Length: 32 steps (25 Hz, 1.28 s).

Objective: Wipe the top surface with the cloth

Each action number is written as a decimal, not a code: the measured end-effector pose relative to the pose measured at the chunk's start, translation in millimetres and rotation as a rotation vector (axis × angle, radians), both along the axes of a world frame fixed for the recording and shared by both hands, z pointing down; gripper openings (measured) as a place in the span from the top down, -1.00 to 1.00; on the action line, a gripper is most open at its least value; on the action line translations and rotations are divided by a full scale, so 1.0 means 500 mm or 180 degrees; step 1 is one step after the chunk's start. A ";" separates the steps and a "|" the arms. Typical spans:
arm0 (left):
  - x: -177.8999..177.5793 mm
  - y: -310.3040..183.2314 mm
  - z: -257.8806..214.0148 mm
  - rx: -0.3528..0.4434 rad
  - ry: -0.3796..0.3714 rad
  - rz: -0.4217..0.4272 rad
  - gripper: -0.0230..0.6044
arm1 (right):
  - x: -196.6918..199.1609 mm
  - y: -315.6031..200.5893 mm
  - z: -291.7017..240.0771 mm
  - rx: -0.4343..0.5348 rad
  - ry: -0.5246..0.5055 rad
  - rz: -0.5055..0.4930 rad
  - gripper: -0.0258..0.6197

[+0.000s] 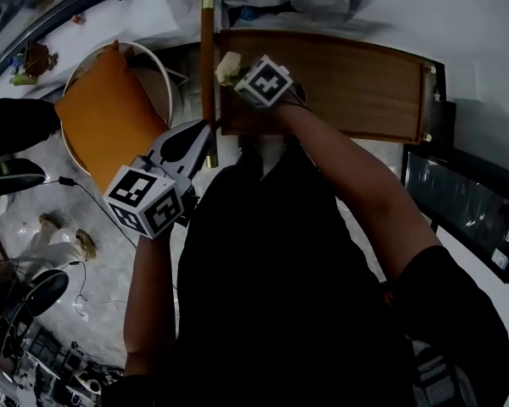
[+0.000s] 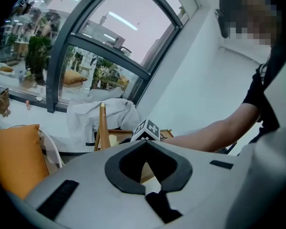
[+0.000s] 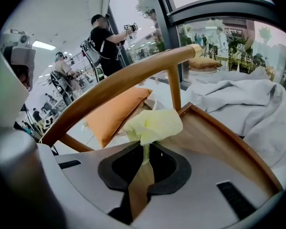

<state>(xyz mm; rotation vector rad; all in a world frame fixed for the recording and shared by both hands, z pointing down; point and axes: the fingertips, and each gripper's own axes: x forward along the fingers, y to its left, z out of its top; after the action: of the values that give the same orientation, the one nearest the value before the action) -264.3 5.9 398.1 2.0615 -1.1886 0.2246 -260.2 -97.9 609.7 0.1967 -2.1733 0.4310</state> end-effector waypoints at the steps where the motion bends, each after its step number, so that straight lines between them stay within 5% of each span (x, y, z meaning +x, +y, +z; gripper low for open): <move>1: -0.002 0.001 -0.001 0.0006 -0.0006 0.0000 0.90 | -0.003 0.004 0.008 0.0009 0.0045 -0.0030 0.77; 17: 0.028 0.011 0.001 0.0035 -0.0038 0.0086 0.90 | 0.044 0.003 0.082 0.0169 0.0454 -0.0211 0.77; 32: 0.168 -0.027 -0.011 0.0041 0.0001 0.0334 0.90 | 0.269 -0.038 0.077 0.0102 0.0594 0.0192 0.77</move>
<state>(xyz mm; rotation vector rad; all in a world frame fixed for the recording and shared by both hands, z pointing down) -180.1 -7.7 392.6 2.1373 -1.0854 0.2672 -125.7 -116.8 648.4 0.3087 -1.9958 0.3960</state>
